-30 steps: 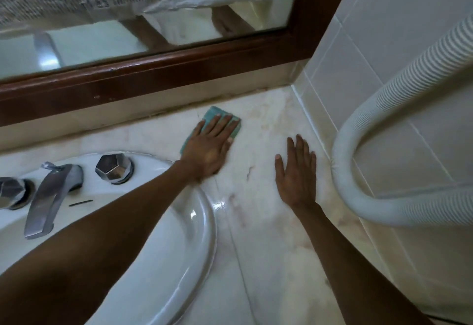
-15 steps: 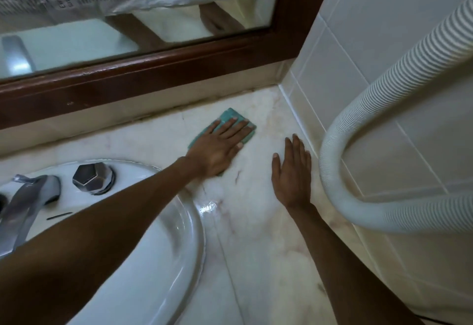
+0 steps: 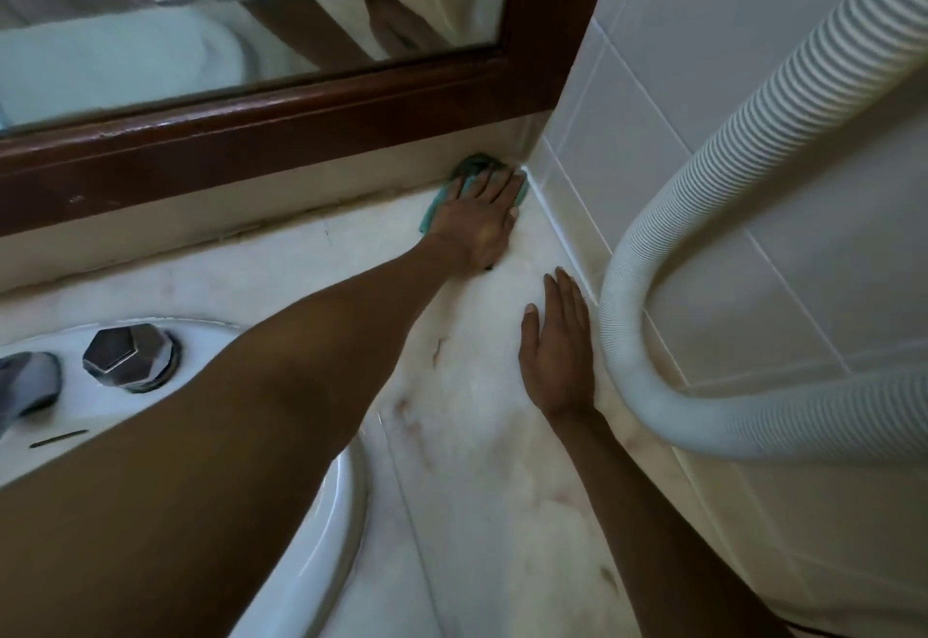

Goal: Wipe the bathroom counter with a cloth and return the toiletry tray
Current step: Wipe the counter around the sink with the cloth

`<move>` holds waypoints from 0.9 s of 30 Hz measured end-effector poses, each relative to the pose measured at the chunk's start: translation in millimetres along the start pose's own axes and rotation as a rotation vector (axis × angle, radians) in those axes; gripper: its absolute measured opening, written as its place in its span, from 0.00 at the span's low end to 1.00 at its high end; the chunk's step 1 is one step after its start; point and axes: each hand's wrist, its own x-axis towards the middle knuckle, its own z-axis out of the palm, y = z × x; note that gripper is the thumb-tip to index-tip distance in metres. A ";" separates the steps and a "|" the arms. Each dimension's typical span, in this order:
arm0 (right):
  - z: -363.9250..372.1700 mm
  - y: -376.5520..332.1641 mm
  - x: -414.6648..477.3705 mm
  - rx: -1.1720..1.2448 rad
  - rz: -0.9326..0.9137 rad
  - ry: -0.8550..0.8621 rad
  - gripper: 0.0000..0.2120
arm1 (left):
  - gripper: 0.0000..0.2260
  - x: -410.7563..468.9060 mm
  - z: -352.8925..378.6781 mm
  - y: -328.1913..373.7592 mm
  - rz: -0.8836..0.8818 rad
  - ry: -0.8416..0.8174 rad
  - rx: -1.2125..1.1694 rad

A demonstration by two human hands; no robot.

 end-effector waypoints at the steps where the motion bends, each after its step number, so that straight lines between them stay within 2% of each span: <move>1: -0.9 2.3 -2.0 0.010 -0.008 -0.004 0.22 | 0.26 -4.7 1.7 3.8 0.033 0.000 0.007; 5: -18.2 10.4 -20.7 0.016 -0.009 -0.044 0.23 | 0.25 -49.3 22.8 28.5 0.222 -0.014 0.027; 9: -44.5 18.0 -54.2 -0.006 -0.002 -0.092 0.24 | 0.24 -71.0 19.7 15.6 0.356 -0.029 0.061; 11: -56.4 27.9 -73.0 -0.052 -0.033 -0.107 0.24 | 0.24 -70.2 18.5 17.0 0.223 0.006 0.065; 14: -75.9 46.2 -98.7 -0.061 -0.043 -0.159 0.24 | 0.25 -72.4 25.9 44.3 -0.137 0.100 -0.028; 17: -93.7 69.3 -123.9 -0.075 -0.047 -0.192 0.26 | 0.27 -84.8 34.5 84.8 -0.289 0.150 -0.121; 19: -105.1 84.1 -138.6 -0.081 -0.066 -0.196 0.26 | 0.27 -101.0 42.6 117.4 -0.276 0.152 -0.137; 22: -121.6 100.2 -162.1 -0.063 -0.073 -0.186 0.25 | 0.29 -133.3 63.0 174.4 -0.150 0.104 -0.130; 25: -140.3 112.5 -186.3 -0.061 -0.077 -0.199 0.27 | 0.25 -161.1 80.3 213.6 -0.126 0.132 -0.140; 27: -150.6 120.7 -200.7 -0.052 -0.068 -0.227 0.27 | 0.25 -182.5 92.9 227.6 -0.077 0.097 -0.073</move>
